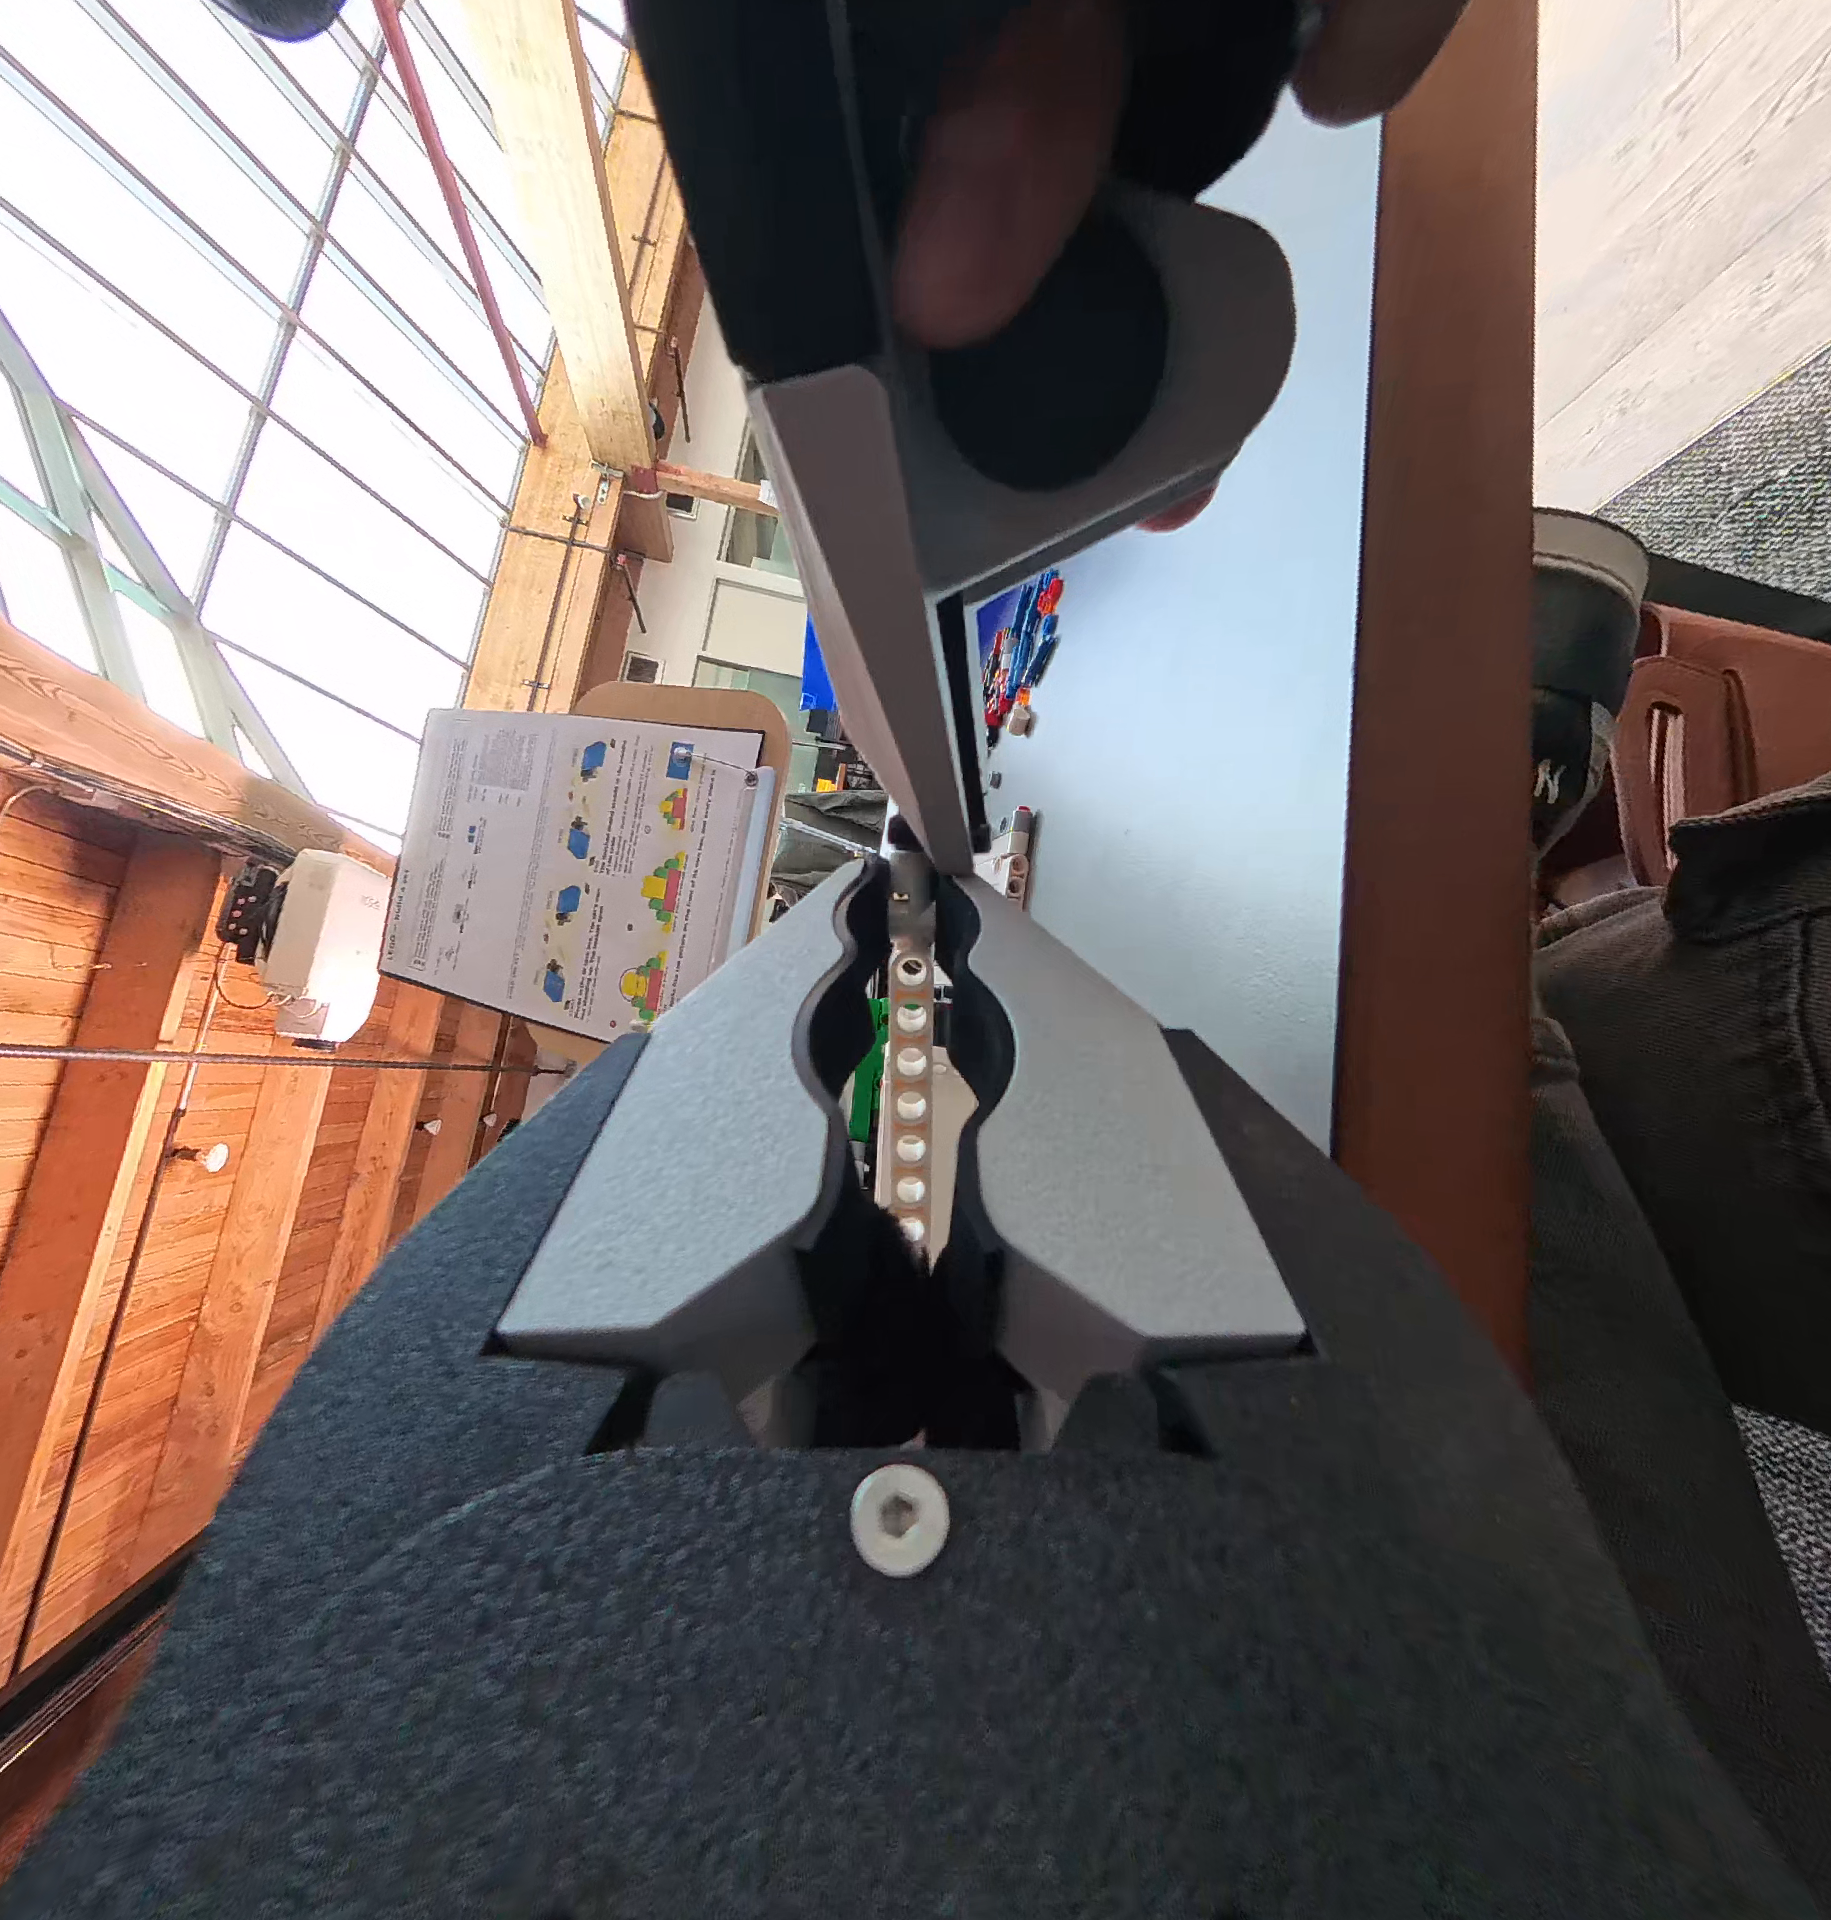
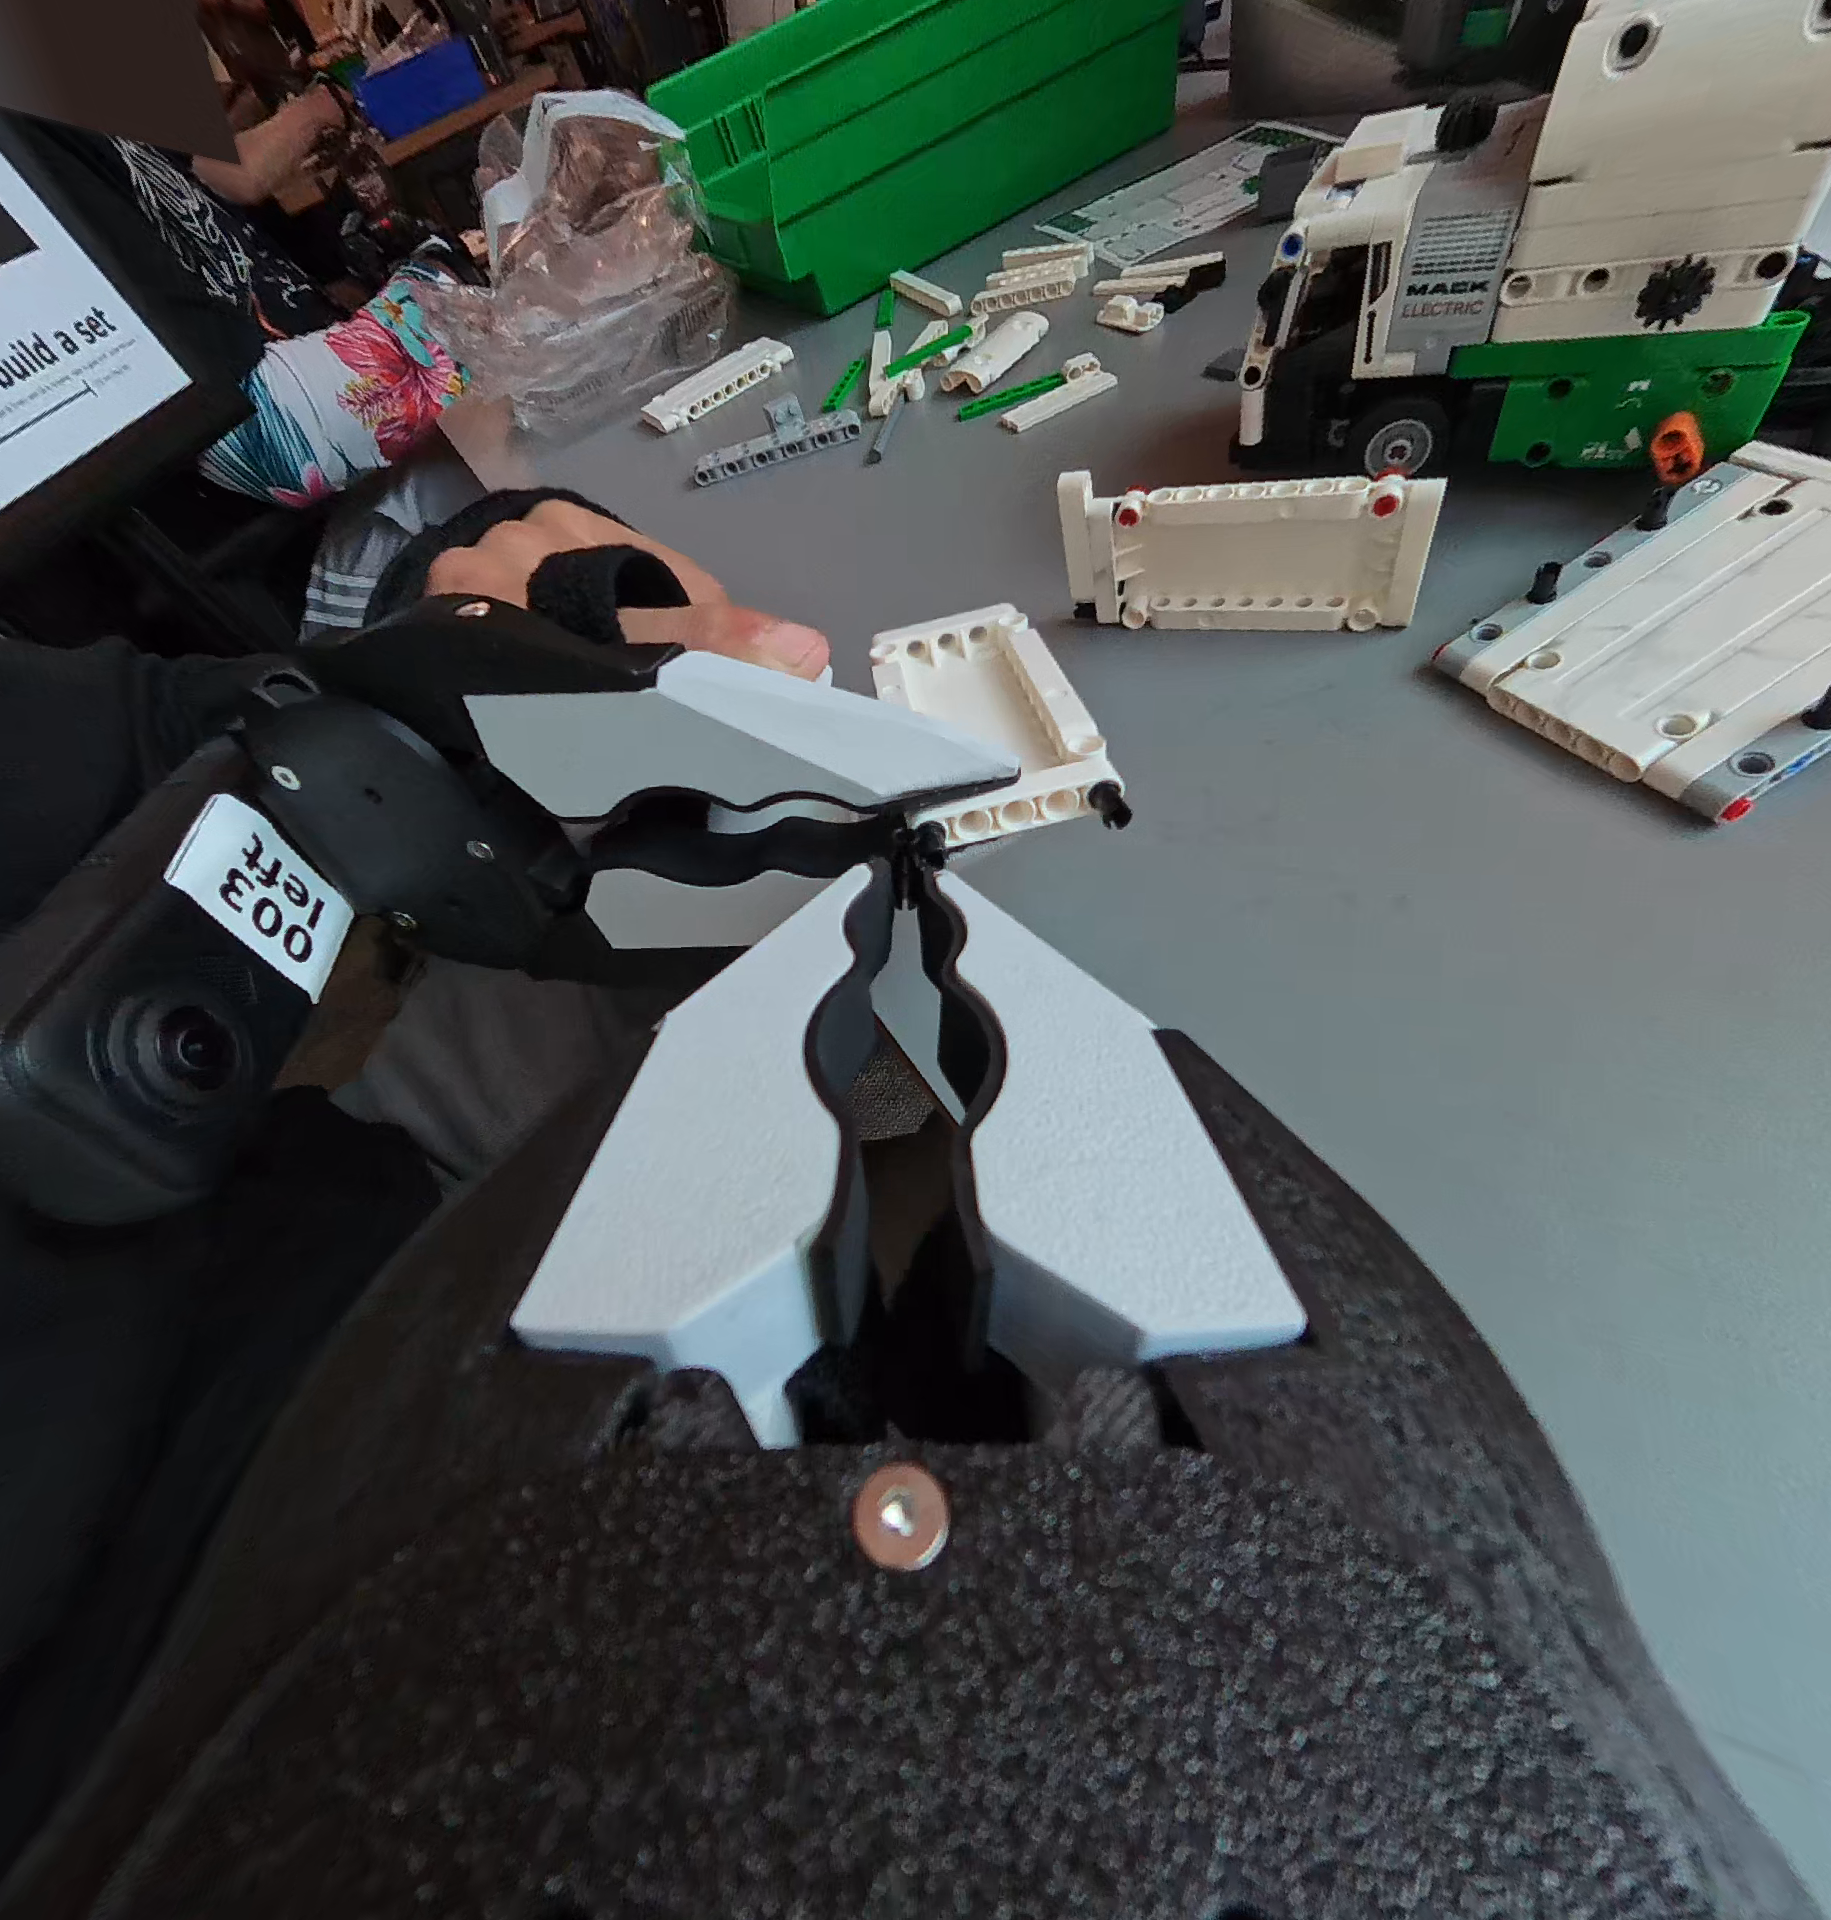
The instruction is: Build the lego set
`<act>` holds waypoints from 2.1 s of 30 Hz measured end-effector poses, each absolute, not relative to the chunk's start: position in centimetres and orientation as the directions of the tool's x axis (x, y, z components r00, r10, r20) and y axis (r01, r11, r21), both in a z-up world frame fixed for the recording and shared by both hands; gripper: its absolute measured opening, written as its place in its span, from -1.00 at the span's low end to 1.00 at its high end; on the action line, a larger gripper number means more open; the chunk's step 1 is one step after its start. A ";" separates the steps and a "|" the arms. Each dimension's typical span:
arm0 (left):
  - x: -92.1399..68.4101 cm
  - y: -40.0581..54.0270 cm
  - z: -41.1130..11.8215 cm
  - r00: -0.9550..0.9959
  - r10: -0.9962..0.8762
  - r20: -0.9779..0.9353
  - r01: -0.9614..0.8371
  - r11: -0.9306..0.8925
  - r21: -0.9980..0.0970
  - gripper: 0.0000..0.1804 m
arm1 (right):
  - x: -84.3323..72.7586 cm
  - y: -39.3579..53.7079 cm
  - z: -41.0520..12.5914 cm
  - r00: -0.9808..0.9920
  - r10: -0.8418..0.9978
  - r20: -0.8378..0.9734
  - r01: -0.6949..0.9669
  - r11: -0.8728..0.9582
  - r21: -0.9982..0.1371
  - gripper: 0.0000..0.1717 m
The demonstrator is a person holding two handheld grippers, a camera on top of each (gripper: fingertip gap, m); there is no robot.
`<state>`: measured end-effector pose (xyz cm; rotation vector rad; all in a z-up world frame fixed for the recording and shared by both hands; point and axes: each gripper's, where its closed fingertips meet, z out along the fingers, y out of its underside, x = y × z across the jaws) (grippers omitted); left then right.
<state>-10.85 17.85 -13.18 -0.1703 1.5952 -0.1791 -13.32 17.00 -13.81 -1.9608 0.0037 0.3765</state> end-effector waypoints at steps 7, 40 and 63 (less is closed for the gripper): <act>-10.2 22.2 -13.7 -0.043 -0.268 -0.962 -0.129 0.957 -0.261 -0.93 | -7.3 14.4 -14.6 0.989 -0.051 -0.136 -0.144 -0.461 -0.875 -0.96; -10.1 23.1 -15.4 -0.049 -0.153 -0.987 -0.158 0.977 -0.144 -0.93 | 4.3 3.1 -18.9 0.952 -0.297 0.076 -0.131 -0.618 -0.775 -0.95; -10.2 22.8 -15.4 -0.044 -0.147 -0.988 -0.150 0.979 -0.139 -0.93 | 5.7 3.3 -18.6 0.993 -0.045 -0.112 -0.115 -0.635 -0.764 -0.76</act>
